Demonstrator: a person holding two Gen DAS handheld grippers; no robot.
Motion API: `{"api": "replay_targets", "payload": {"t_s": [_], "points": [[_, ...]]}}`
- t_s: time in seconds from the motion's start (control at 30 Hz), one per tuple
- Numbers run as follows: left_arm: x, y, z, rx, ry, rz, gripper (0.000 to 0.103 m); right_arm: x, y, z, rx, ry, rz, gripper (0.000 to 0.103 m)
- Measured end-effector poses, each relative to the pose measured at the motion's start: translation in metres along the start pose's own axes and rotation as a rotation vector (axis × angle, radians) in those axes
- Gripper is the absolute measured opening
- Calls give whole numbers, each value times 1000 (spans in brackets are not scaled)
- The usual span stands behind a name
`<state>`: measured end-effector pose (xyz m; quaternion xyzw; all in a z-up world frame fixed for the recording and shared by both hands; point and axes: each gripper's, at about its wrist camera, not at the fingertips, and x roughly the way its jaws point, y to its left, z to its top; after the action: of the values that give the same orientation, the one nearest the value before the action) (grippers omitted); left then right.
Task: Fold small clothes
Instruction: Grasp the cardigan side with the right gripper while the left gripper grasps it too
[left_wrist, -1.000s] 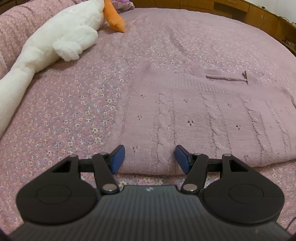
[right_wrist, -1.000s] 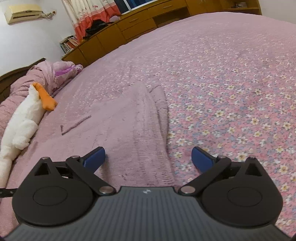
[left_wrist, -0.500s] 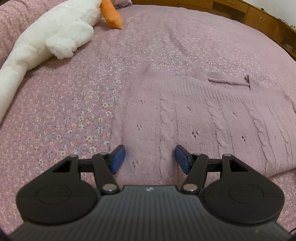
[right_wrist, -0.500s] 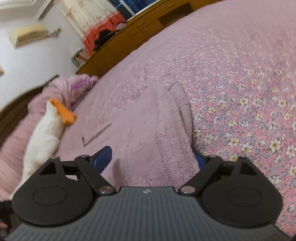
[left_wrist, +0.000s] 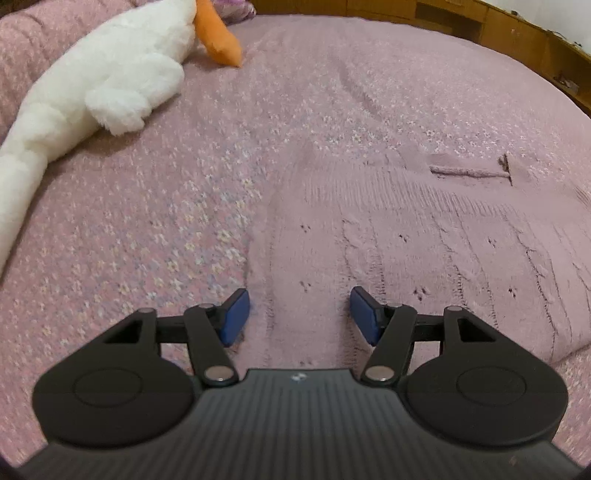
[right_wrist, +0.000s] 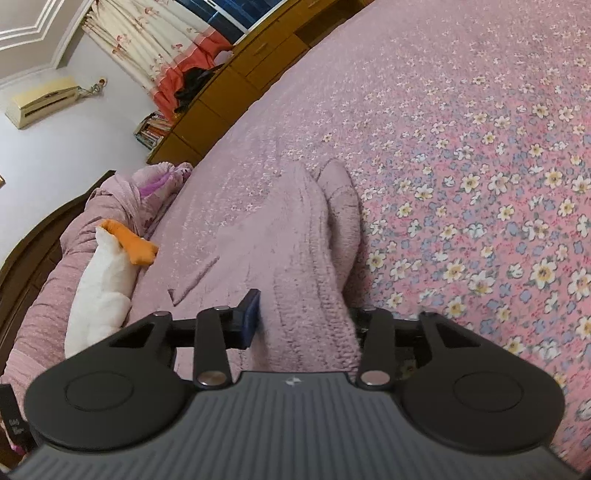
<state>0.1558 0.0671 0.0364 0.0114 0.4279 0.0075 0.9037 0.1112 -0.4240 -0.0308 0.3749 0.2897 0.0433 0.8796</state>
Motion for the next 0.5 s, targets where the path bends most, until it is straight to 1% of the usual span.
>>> {"api": "replay_targets", "payload": {"t_s": [0.03, 0.07, 0.1, 0.13, 0.17, 0.23, 0.33, 0.4, 0.5], "points": [[-1, 2, 0, 10, -13, 12, 62, 1, 2, -1, -3, -6, -4, 56], [-2, 4, 0, 22, -24, 28, 62, 2, 6, -2, -10, -11, -16, 55], [-2, 6, 0, 28, -25, 35, 62, 3, 10, -2, -19, -14, -36, 52], [0, 9, 0, 30, -20, 35, 62, 4, 13, -2, -26, -20, -62, 41], [1, 13, -1, 22, -13, 29, 62, 4, 16, -2, -24, -28, -77, 38], [2, 21, -1, -16, -1, 0, 62, 2, 20, -1, -5, -43, -91, 35], [5, 32, 2, -74, 16, -44, 63, -3, 39, 2, -63, -60, -116, 34], [7, 37, 2, -105, 27, -65, 63, -7, 54, 6, -89, -68, -104, 34], [9, 42, 2, -132, 39, -90, 63, -8, 89, 13, -141, -75, -114, 33]]}}
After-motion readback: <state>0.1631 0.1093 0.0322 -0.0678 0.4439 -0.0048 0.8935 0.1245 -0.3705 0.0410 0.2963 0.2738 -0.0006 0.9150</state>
